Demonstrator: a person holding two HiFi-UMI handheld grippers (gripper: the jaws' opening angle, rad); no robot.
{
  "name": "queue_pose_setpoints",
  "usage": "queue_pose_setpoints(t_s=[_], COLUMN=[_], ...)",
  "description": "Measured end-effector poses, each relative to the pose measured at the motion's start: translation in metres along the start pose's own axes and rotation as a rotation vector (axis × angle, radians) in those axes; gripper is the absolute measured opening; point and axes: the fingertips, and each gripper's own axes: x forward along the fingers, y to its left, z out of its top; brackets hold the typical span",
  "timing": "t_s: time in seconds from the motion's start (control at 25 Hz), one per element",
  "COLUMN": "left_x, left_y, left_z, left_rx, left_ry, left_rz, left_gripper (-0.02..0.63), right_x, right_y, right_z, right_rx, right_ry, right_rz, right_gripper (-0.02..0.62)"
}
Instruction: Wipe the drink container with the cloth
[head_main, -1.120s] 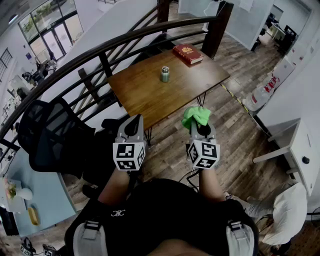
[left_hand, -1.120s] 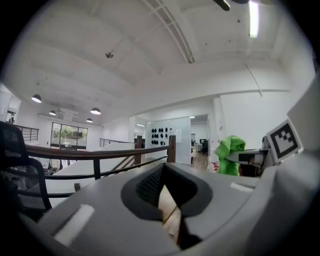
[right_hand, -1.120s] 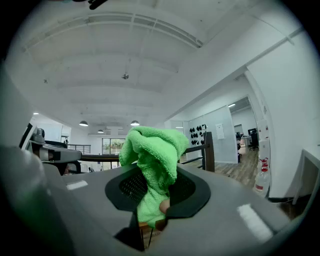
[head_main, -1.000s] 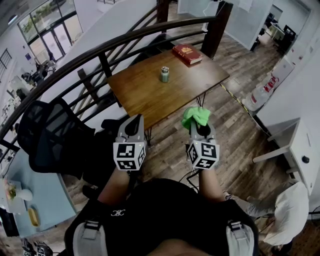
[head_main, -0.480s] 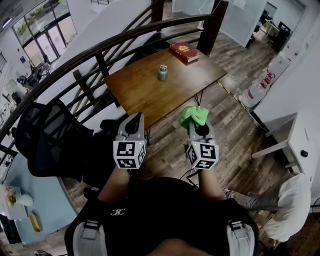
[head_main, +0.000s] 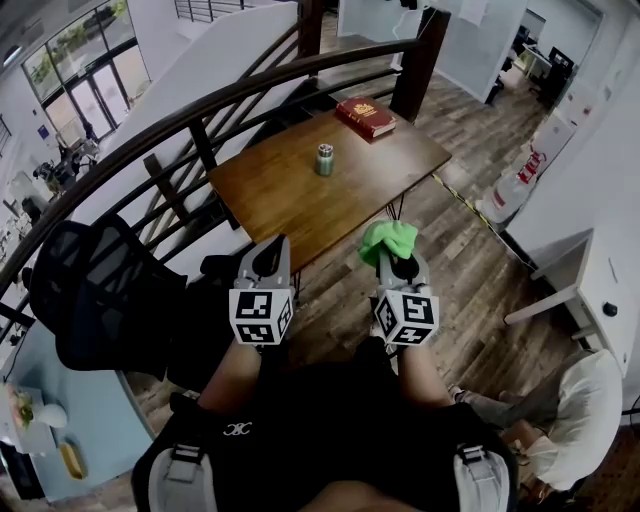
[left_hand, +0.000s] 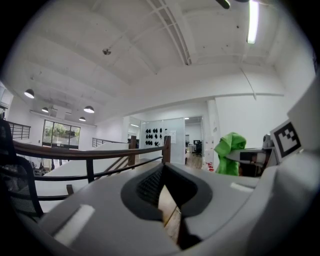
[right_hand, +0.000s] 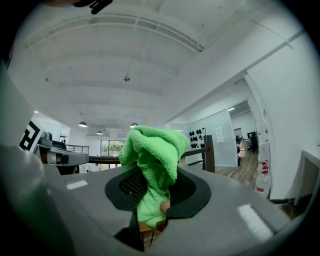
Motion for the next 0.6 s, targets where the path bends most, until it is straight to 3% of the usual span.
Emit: queue_pose_setpoints(t_s=[0.28, 0.6], left_x=[0.048, 0.148], left_y=[-0.002, -0.009], left_z=[-0.003, 0.001], left_rx=[0.013, 0.011], left_ry=[0.012, 0.032], left_rz=[0.029, 0.12], left_gripper=[0.052, 0.052], right_x=[0.05, 0.144], right_y=[-0.032, -0.098], right_z=[-0.007, -0.016], right_rx=[0.019, 0.027], right_ry=[0.002, 0.028], right_rz=[0.027, 0.122], right_gripper=[0.091, 0.091])
